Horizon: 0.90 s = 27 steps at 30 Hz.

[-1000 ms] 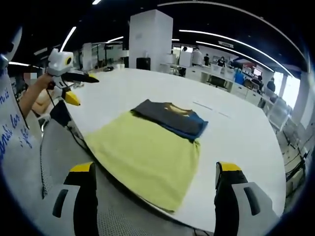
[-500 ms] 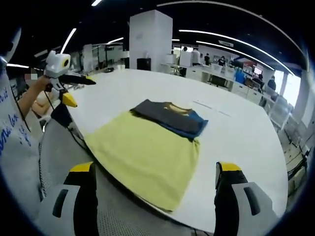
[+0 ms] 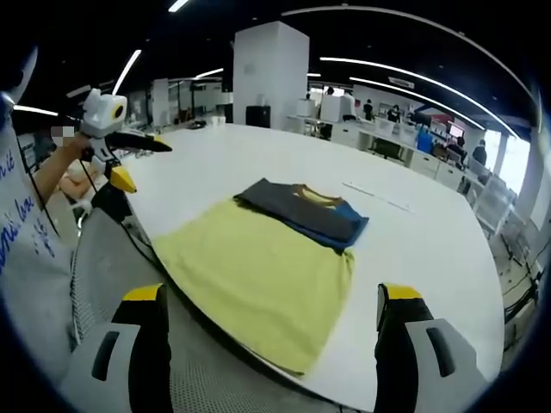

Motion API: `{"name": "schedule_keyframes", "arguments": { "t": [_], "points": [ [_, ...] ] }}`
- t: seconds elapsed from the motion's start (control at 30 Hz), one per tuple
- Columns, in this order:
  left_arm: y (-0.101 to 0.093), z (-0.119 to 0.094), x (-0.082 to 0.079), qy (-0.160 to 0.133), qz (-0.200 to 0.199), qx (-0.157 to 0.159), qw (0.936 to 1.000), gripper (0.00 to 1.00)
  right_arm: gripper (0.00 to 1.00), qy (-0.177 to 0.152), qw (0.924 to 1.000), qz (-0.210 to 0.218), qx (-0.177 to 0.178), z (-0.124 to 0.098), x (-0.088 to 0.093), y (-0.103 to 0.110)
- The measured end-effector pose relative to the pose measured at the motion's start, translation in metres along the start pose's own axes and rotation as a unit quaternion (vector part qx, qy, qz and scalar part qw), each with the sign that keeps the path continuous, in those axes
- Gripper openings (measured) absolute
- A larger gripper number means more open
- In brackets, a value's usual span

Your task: Fold the garment on the visible template until the final outline fits inside the template.

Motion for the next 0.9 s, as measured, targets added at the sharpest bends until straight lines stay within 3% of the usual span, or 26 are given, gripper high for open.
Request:
{"name": "schedule_keyframes", "arguments": {
  "t": [0.43,0.9],
  "points": [
    [-0.003,0.008,0.001,0.012,0.005,0.014,0.9998,0.99,1.00,0.013,0.9997,0.013,0.018,-0.009,0.013,-0.006],
    [-0.004,0.010,0.013,0.027,-0.013,0.014,0.9995,0.99,1.00,0.026,0.9996,0.014,0.006,0.002,0.018,-0.006]
  ]
}}
Point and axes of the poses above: the point that each gripper's makers call its tool centre point, and the gripper's own axes: z roughly forward along the fingers, y roughly to its left, x roughly out of its underside, the point moved 8 cm from there along -z, roughly backward along the fingers, and after that the axes turned 7 degrees about x, right-handed, at the moved point
